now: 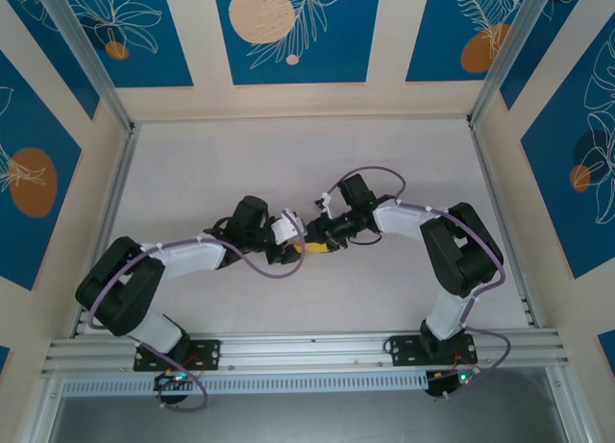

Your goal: Insert wireless bluetooth earbuds into charging case

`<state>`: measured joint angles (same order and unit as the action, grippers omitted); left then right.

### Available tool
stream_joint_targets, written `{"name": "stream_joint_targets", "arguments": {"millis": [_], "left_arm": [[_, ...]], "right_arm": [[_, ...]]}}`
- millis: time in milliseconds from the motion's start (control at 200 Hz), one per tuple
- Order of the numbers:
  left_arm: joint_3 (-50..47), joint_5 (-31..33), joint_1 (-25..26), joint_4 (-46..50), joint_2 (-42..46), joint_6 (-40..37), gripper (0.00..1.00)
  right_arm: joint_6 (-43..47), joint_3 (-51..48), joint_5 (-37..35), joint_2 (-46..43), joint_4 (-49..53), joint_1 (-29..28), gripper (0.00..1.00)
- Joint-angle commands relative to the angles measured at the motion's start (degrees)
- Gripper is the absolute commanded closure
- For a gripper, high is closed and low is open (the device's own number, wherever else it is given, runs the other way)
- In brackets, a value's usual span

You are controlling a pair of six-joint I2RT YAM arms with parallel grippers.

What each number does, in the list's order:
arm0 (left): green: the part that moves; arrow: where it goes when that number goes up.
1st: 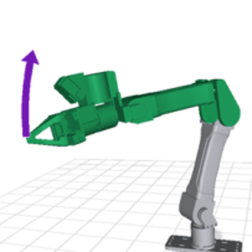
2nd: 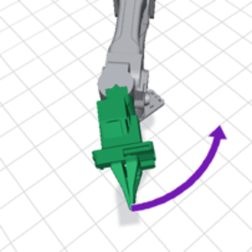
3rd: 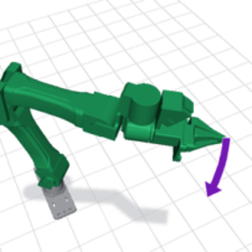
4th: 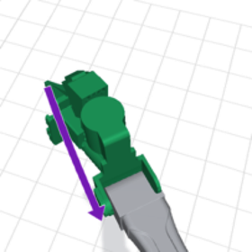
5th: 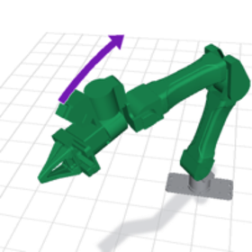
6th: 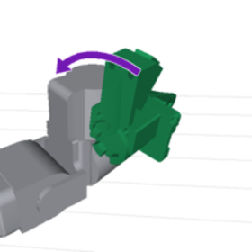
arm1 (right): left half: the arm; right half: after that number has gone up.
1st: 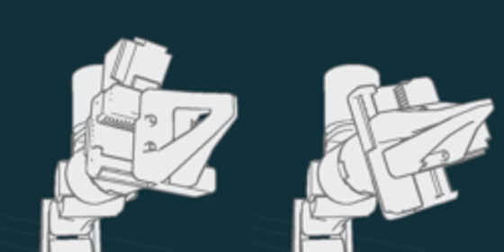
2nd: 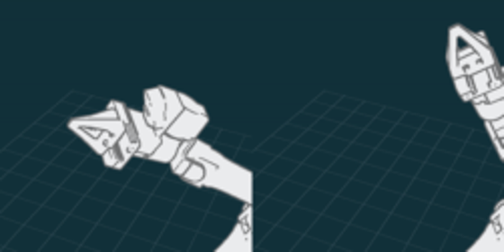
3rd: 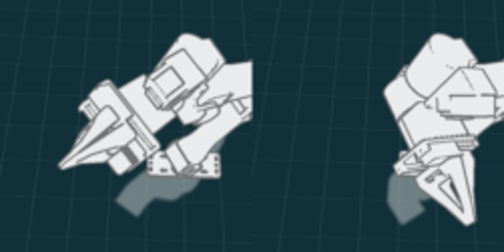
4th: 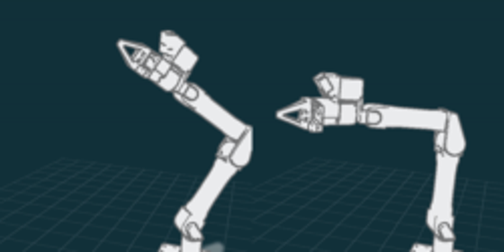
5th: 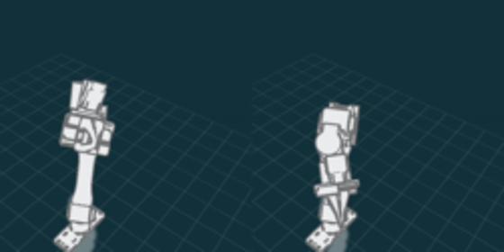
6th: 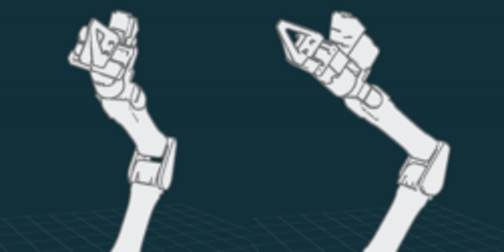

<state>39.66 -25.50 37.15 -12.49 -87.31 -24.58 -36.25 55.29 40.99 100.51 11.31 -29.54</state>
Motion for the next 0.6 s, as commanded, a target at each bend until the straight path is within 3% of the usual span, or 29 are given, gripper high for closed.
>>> {"name": "stream_joint_targets", "arguments": {"millis": [0,215,375,440,595], "left_arm": [[-0.2,-1.6,0.9,-0.6,1.9,-0.6,0.53],[0.2,-1.5,1.1,-0.3,2.6,-0.3,0.51],[0.2,-0.6,1.0,-0.1,3.4,1.2,0.3],[-0.3,-0.5,1.0,-0.9,4.2,2.2,0.16],[0.0,-1.2,0.9,1.5,8.0,3.7,0.12]], "right_arm": [[-0.1,1.3,1.2,0.8,0.7,-0.4,0.62],[0.8,1.6,1.4,0.5,1.3,-0.7,0.77],[5.2,2.4,-1.8,-1.8,5.7,-0.1,0.8],[7.5,2.4,-3.5,-3.2,7.1,0.6,0.8],[14.8,1.8,-5.2,-6.9,8.8,2.3,0.81]]}}
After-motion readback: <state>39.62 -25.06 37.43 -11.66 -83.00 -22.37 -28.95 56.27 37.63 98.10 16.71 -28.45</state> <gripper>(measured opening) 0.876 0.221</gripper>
